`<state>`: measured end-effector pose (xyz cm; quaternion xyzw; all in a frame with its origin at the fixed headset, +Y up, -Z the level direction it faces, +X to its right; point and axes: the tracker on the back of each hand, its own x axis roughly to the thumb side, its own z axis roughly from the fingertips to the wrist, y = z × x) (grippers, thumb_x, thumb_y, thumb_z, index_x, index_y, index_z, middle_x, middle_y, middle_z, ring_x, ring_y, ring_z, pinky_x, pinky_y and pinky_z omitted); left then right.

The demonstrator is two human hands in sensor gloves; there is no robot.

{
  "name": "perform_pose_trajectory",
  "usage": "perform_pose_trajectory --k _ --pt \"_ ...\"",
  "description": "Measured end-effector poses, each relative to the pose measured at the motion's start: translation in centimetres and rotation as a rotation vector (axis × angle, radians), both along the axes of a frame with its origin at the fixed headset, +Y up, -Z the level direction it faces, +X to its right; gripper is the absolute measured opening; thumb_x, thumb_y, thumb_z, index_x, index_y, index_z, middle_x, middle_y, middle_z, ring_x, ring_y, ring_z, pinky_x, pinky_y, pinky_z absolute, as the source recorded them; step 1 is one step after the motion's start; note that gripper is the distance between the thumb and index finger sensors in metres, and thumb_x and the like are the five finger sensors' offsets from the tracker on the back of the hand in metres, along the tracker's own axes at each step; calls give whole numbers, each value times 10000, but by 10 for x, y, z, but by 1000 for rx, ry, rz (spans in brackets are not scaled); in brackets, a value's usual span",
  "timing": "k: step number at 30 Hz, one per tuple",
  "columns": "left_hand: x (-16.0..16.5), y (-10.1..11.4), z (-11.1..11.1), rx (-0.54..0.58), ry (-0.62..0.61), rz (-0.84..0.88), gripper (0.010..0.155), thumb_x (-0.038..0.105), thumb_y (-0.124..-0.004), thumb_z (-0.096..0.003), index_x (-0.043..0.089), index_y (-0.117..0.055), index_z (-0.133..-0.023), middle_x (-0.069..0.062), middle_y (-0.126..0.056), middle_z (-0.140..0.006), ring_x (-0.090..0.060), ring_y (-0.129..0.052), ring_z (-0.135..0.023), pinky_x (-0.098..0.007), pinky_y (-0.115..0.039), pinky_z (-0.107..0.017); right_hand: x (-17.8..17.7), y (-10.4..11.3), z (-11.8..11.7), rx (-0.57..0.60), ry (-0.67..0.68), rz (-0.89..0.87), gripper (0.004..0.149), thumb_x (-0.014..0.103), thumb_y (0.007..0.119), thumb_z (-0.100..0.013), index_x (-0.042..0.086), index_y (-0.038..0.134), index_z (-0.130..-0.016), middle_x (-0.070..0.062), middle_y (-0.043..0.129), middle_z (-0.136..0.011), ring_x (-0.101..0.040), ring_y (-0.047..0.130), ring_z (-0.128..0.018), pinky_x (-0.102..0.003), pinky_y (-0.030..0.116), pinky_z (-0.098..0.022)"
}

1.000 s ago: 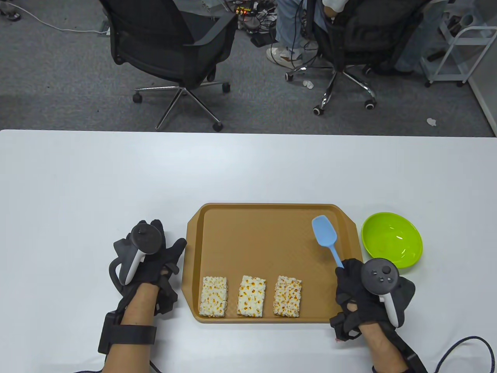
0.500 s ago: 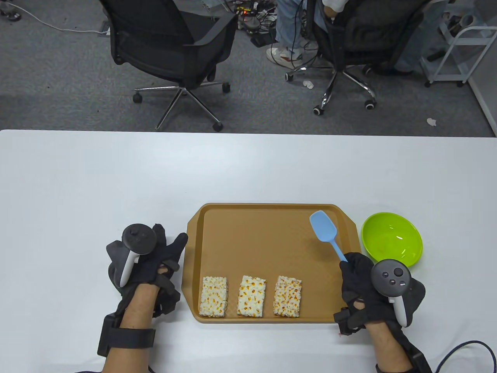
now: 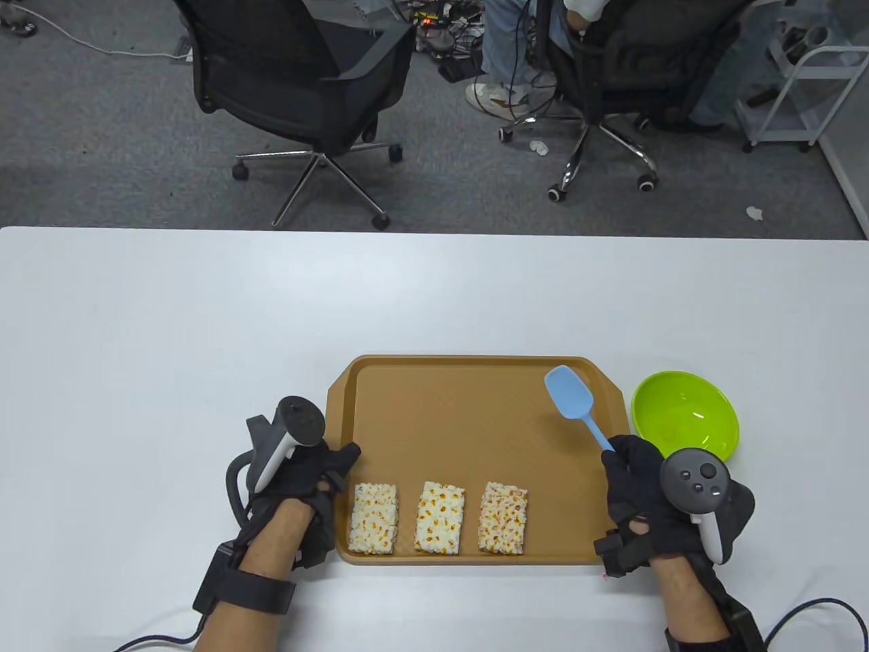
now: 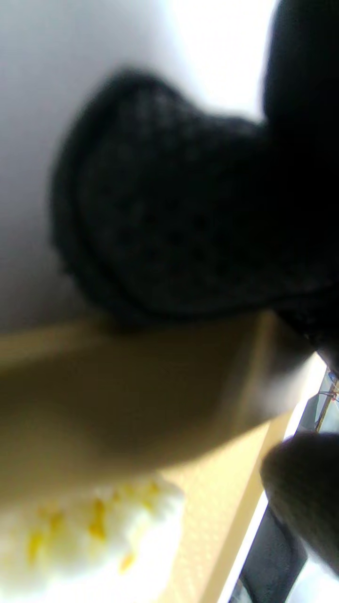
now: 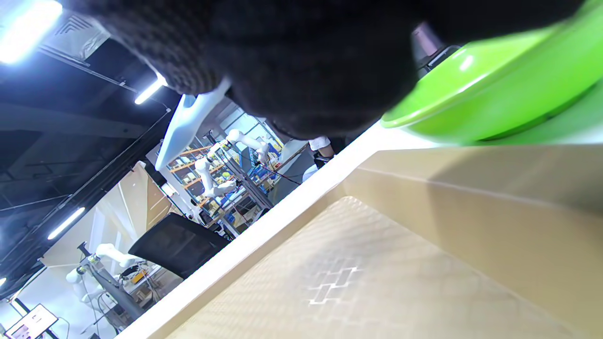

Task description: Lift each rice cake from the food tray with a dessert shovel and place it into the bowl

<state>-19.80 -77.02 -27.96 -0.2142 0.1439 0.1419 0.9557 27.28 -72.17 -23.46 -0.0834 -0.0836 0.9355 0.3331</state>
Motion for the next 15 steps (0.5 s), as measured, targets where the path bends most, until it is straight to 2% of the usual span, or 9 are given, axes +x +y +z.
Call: perform_pose_trajectory --k 6,9,15 --pt "1 0 -1 -15 -5 8 762 560 -763 -466 29 -566 -976 -85 -1062 -447 -211 -1112 -85 -335 -905 17 3 4 -1 43 64 104 442 416 788 -344 202 838 -727 -86 921 -719 -107 1003 -102 -273 874 17" --pt "1 0 -1 -17 -4 12 757 554 -763 -467 28 -566 -975 -87 -1063 -445 -212 -1114 -87 -336 -906 15 5 3 -3 17 110 183 428 407 830 -327 197 879 -697 -94 952 -696 -118 1016 -87 -277 874 33" --pt "1 0 -1 -20 -1 22 756 556 -763 -466 31 -567 -974 -87 -1063 -447 -208 -1122 -96 -336 -911 11 13 -8 -11 -167 232 194 414 393 871 -316 193 918 -675 -107 978 -679 -138 1028 -77 -288 874 43"
